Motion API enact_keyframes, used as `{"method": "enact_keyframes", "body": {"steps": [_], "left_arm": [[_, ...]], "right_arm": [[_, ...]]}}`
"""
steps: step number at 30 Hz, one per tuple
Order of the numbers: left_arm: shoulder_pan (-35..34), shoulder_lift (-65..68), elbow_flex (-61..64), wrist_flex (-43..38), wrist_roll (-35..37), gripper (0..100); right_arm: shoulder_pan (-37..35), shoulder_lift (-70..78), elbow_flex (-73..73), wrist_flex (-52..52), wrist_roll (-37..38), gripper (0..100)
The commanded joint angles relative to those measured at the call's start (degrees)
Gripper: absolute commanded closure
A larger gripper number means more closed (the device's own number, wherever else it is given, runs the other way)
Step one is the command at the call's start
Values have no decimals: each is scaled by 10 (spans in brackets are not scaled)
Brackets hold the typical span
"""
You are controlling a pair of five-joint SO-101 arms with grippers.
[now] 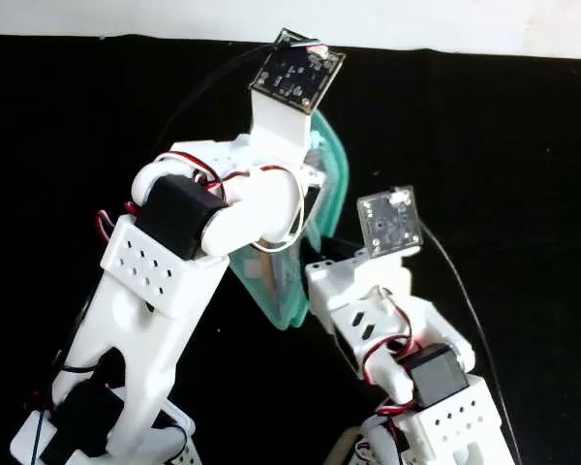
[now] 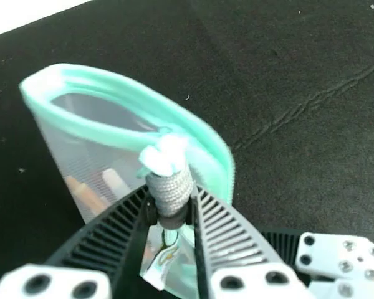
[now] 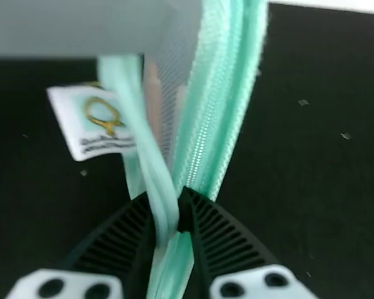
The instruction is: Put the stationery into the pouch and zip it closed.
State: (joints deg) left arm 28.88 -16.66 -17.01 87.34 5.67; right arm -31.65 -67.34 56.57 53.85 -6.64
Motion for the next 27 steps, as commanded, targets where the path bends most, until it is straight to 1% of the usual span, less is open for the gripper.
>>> {"method": "enact_keyframes", "body": {"steps": [1, 5, 15, 17, 19, 22, 27], "left_arm": [[6, -7, -29, 1, 0, 992], [6, -7, -29, 1, 0, 990], [6, -7, -27, 1, -1, 984], [6, -7, -27, 1, -11, 939], [6, -7, -29, 5, -41, 865], [5, -12, -35, 22, -70, 784], [-32, -67, -58, 34, -112, 772]], "right_arm": [[22, 0, -51, 58, 29, 994], [25, 0, -100, 116, 62, 994], [27, 3, -212, 202, 112, 994], [27, 4, -239, 224, 127, 994], [27, 4, -250, 233, 139, 994], [28, 4, -241, 235, 148, 994], [54, 0, -207, 235, 160, 994]]}}
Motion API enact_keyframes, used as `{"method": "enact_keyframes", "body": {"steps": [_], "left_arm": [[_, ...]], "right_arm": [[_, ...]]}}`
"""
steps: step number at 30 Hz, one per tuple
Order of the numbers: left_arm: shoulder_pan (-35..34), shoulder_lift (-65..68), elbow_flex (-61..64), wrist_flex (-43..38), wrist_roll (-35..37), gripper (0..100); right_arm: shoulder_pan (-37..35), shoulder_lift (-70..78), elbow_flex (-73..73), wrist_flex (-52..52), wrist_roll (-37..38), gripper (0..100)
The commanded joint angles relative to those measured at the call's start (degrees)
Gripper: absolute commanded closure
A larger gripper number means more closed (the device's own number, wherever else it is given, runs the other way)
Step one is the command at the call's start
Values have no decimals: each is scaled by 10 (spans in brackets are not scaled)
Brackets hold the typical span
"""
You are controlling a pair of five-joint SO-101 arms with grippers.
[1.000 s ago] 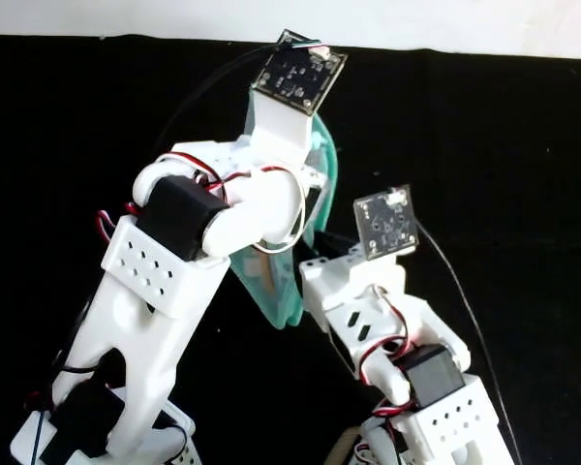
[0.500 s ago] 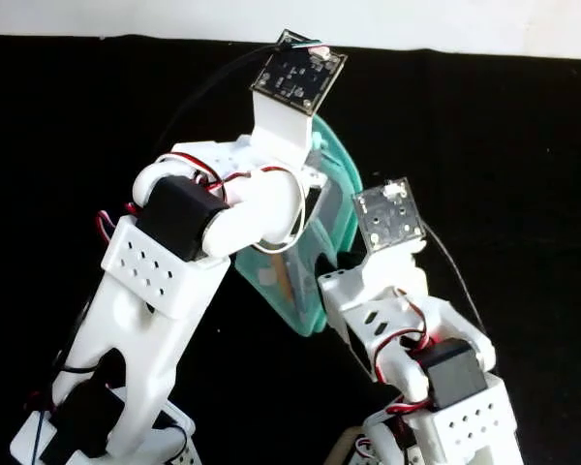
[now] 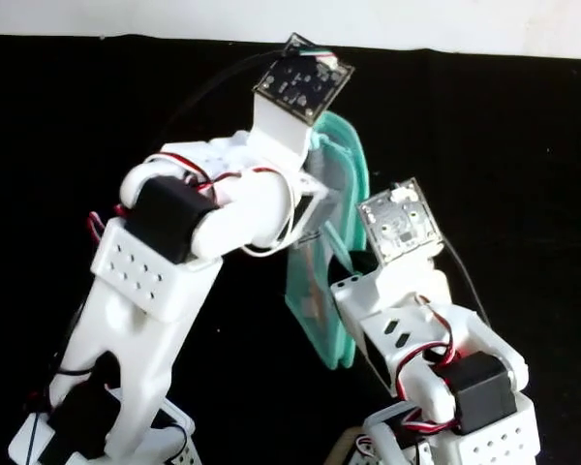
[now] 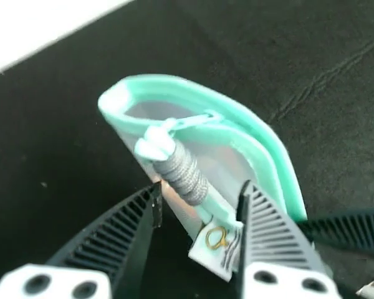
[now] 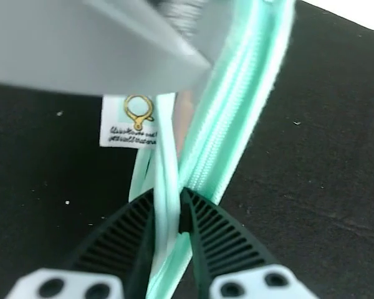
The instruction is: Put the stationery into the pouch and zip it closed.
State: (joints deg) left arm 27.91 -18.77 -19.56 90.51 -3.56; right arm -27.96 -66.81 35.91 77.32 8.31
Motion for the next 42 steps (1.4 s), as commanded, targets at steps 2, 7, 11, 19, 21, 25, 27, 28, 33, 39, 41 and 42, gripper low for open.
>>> {"method": "enact_keyframes", "body": {"steps": [2, 7, 11, 19, 21, 25, 27, 28, 33, 39, 41, 42], "left_arm": [[-45, -70, -41, 9, -29, 772], [-116, -104, -36, 25, -52, 772], [-155, -108, -16, 23, -63, 772], [-160, -106, -4, -33, 20, 772], [-160, -105, -4, -36, 47, 772], [-161, -105, -4, -39, 110, 769], [-161, -105, -4, -55, 172, 769], [-161, -105, -4, -62, 205, 769], [-160, -103, 7, -69, 203, 768], [-180, -71, 53, -98, 21, 768], [-186, -56, 51, -103, 9, 768], [-189, -51, 51, -103, 8, 768]], "right_arm": [[23, -5, 8, 0, 14, 994], [23, -5, 13, 8, 17, 994], [22, -6, 13, 48, 64, 994], [21, -6, 10, 107, 111, 994], [22, -6, 9, 113, 112, 994], [22, -6, 13, 130, 149, 994], [22, -6, 13, 145, 178, 994], [23, -6, 13, 152, 190, 994], [23, -6, 13, 163, 228, 994], [24, -6, 14, 164, 247, 994], [24, -6, 14, 164, 251, 994], [24, -6, 14, 164, 251, 994]]}}
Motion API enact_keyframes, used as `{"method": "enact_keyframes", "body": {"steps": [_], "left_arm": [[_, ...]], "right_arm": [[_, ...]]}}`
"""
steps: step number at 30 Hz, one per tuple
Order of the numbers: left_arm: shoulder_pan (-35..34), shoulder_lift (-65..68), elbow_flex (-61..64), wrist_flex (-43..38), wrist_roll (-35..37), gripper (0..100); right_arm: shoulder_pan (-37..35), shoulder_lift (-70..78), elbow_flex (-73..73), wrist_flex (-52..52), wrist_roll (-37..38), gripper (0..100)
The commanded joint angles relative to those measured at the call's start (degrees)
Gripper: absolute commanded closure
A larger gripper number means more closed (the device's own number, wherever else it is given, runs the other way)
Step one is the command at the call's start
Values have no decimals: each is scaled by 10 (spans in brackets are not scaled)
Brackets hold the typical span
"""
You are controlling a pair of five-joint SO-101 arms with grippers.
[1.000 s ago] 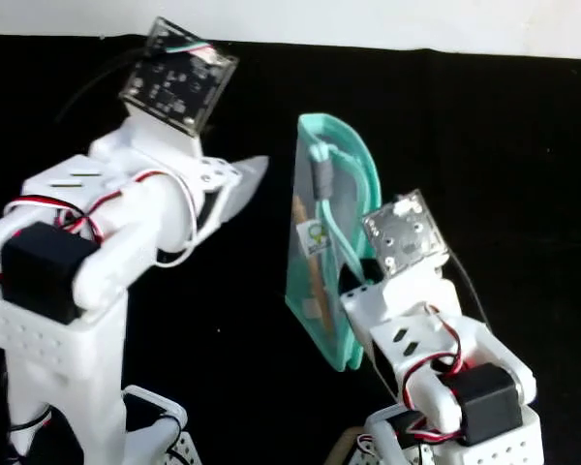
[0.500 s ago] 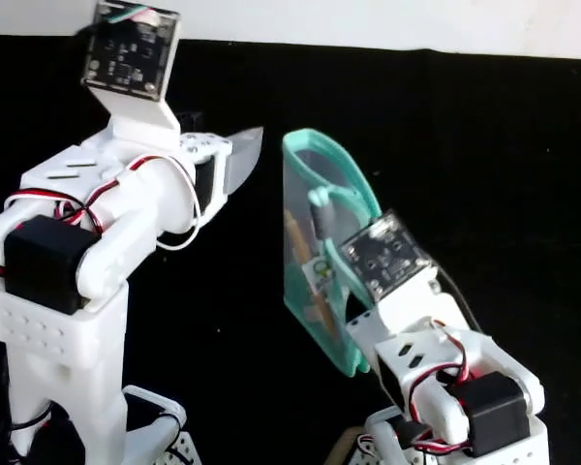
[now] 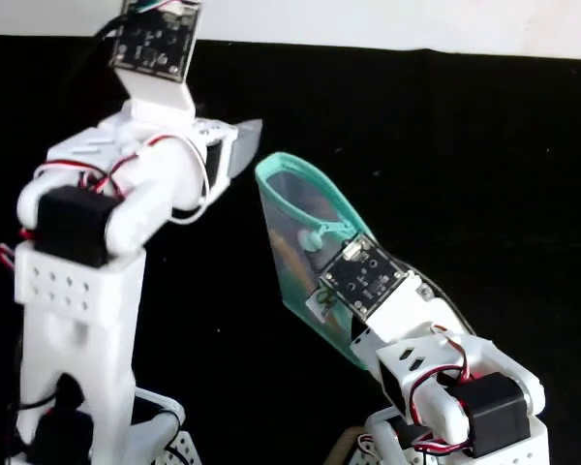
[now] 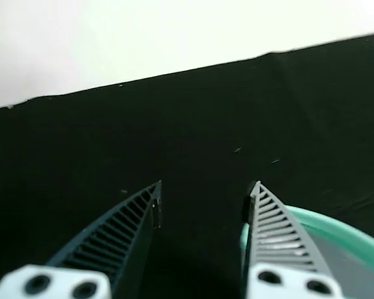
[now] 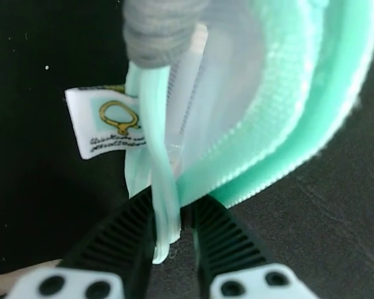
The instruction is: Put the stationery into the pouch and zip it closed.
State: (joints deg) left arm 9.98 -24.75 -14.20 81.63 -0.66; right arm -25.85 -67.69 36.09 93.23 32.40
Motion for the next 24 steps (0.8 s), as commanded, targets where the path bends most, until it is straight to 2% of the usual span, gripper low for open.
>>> {"method": "enact_keyframes", "body": {"steps": [1, 6, 12, 16, 20, 24], "left_arm": [[-11, 13, -3, -13, -21, 768], [-8, 19, -3, -12, -21, 768], [-2, 20, -3, -14, -21, 768], [-2, 15, -1, -11, -18, 771], [-2, 15, 3, -11, -18, 772], [-2, 15, 16, -11, -18, 772]], "right_arm": [[3, 3, 12, 5, 11, 994], [5, 3, 13, 14, 47, 994], [66, 3, 13, 18, 100, 994], [78, 3, 12, 15, 95, 994], [78, 3, 7, 6, 50, 994], [78, 3, 0, -1, 36, 994]]}}
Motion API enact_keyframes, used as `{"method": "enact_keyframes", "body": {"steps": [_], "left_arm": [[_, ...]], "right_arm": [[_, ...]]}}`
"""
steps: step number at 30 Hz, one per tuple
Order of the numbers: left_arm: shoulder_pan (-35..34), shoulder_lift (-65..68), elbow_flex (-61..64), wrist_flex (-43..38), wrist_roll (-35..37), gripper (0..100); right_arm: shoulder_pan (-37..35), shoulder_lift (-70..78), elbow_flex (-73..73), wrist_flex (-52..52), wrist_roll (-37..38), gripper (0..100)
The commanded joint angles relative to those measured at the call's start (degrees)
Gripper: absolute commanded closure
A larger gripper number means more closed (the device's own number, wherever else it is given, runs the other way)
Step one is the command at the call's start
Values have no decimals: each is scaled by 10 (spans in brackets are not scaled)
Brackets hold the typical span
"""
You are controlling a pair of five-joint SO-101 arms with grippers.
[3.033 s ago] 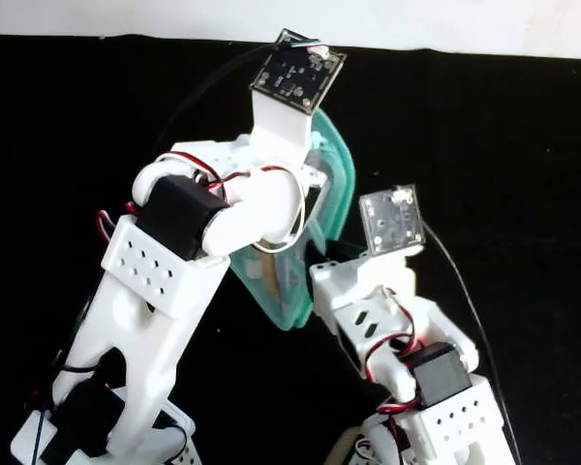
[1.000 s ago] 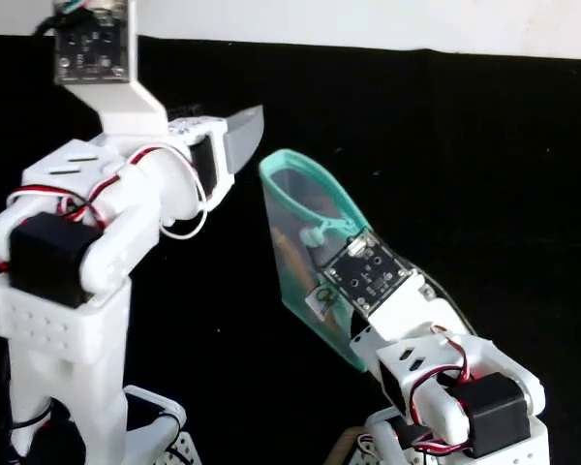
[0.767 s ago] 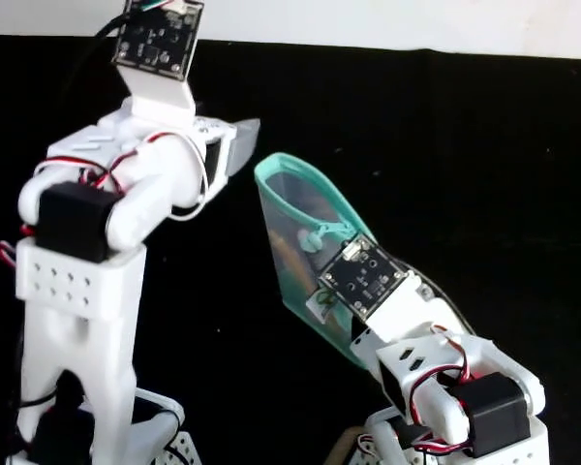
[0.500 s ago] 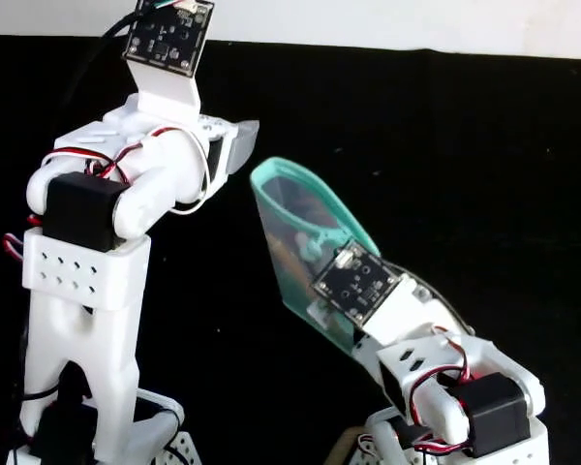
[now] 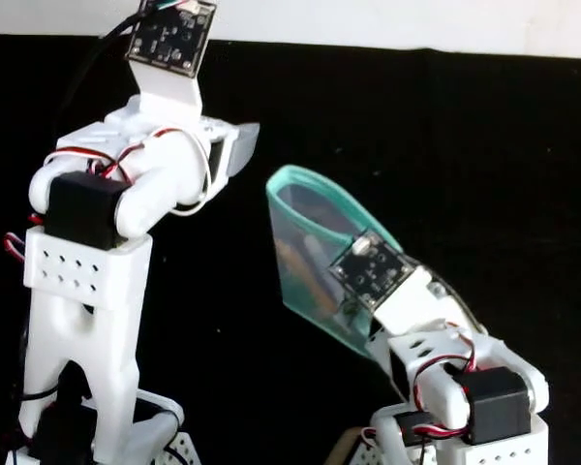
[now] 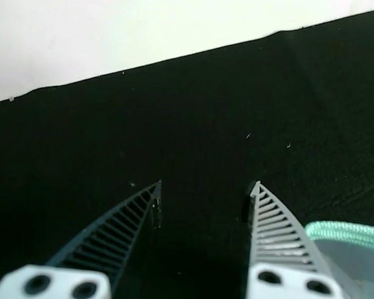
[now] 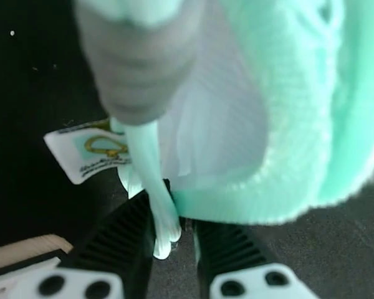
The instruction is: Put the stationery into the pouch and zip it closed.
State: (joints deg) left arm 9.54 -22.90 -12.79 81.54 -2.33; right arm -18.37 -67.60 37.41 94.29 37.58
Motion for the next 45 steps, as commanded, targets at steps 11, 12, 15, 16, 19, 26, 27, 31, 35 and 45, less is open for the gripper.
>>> {"method": "enact_keyframes", "body": {"steps": [11, 12, 15, 16, 19, 26, 27, 31, 35, 45], "left_arm": [[2, -4, 19, -10, -1, 772], [2, -4, 22, -10, -1, 772], [2, -4, 38, -10, -1, 772], [2, -4, 44, -10, -1, 772], [2, -4, 59, -10, -1, 772], [1, -4, 73, 15, -4, 769], [2, -4, 71, 28, -4, 769], [2, -4, 68, 62, -4, 769], [2, -4, 69, 68, -4, 771], [3, -5, 72, 76, -4, 772]], "right_arm": [[5, 3, -161, 68, -58, 994], [5, 5, -162, 67, -76, 994], [5, 3, -167, 65, -133, 994], [5, 3, -167, 64, -151, 994], [5, 3, -168, 56, -216, 994], [5, 3, -237, 20, -342, 994], [5, 4, -241, 15, -353, 994], [5, 5, -242, -17, -385, 994], [5, 3, -242, -36, -404, 994], [5, 7, -317, -55, -404, 994]]}}
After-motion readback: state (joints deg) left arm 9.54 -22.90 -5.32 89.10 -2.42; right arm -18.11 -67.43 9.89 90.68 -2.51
